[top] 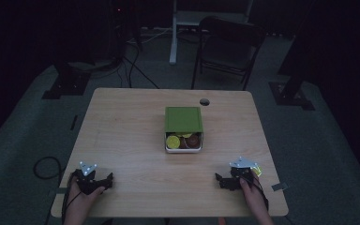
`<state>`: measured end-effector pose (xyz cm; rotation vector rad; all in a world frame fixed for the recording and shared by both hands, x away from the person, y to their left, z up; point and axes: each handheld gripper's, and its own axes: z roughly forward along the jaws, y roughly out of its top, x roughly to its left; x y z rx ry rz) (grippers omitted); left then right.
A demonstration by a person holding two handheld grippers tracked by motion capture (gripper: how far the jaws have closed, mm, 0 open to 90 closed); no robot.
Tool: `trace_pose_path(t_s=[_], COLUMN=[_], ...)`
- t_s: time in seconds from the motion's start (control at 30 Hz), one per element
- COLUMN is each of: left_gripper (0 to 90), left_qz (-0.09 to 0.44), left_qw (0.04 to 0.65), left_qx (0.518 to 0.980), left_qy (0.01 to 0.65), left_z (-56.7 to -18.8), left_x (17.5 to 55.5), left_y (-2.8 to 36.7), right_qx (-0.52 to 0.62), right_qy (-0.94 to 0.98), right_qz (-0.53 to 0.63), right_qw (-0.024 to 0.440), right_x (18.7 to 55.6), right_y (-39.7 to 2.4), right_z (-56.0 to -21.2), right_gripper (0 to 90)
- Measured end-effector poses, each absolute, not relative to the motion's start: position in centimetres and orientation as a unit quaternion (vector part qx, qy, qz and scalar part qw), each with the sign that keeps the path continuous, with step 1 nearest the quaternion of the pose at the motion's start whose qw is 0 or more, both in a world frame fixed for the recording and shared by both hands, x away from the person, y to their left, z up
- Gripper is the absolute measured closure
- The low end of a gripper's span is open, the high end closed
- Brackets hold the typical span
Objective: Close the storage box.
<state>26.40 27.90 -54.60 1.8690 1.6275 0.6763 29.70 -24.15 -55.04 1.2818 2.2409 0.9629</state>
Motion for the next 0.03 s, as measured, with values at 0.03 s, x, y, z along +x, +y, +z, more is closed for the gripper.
trace_pose_path(t_s=[0.03], left_gripper=[8.6], left_qz=[0.253], left_qw=[0.282], left_qx=[0.698], left_qy=[0.608], left_z=[-54.60], left_x=[26.40], left_y=[27.90], right_qx=[0.457], right_qy=[0.798], right_qz=[0.343], right_qw=[0.192], right_x=[29.70], right_y=[-24.15], right_z=[-55.04], right_gripper=[11.0])
